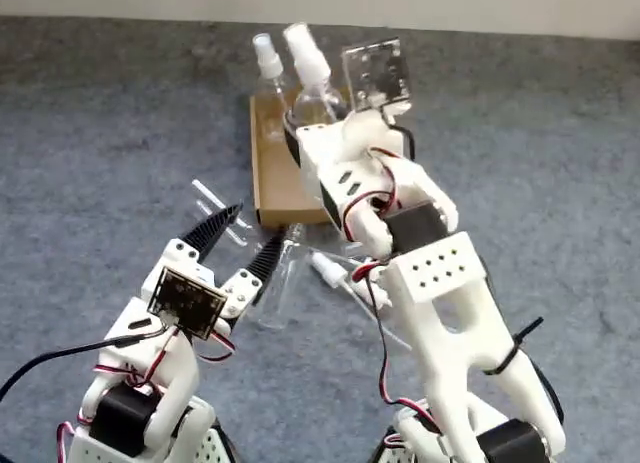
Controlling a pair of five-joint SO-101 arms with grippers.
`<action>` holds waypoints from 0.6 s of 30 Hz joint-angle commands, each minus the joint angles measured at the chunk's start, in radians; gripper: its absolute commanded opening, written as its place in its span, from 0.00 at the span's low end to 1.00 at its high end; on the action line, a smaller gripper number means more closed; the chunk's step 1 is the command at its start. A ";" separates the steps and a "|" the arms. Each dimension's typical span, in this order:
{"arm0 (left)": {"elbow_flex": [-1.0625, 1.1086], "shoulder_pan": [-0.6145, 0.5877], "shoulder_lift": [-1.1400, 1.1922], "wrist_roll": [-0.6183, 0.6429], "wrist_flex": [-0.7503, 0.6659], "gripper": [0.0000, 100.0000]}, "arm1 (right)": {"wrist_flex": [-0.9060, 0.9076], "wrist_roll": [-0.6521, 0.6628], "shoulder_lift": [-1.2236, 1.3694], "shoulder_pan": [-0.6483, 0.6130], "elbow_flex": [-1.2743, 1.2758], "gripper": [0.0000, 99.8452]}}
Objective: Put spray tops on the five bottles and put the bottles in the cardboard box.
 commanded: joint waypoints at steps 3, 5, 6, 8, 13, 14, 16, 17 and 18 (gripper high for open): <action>-0.016 0.028 -0.002 -0.006 -0.026 0.22 | 0.191 -0.021 -0.093 -0.108 -0.070 0.00; -0.018 0.028 -0.002 -0.006 -0.026 0.22 | 0.199 -0.021 -0.143 -0.154 -0.053 0.00; -0.016 0.028 -0.002 -0.006 -0.026 0.22 | 0.199 -0.021 -0.176 -0.171 -0.027 0.00; -0.012 0.028 -0.002 -0.006 -0.026 0.22 | 0.194 -0.021 -0.231 -0.199 0.022 0.00; -0.002 0.028 -0.001 -0.008 -0.028 0.22 | 0.197 -0.015 -0.325 -0.234 0.082 0.00; 0.004 0.028 -0.001 -0.008 -0.029 0.22 | 0.199 -0.015 -0.335 -0.232 0.082 0.00; 0.018 0.028 -0.001 -0.012 -0.031 0.22 | 0.199 -0.015 -0.346 -0.228 0.088 0.00; 0.024 0.028 -0.001 -0.012 -0.043 0.22 | 0.200 -0.014 -0.352 -0.226 0.090 0.00; 0.027 0.024 -0.001 -0.012 -0.051 0.22 | 0.213 -0.014 -0.355 -0.225 0.091 0.00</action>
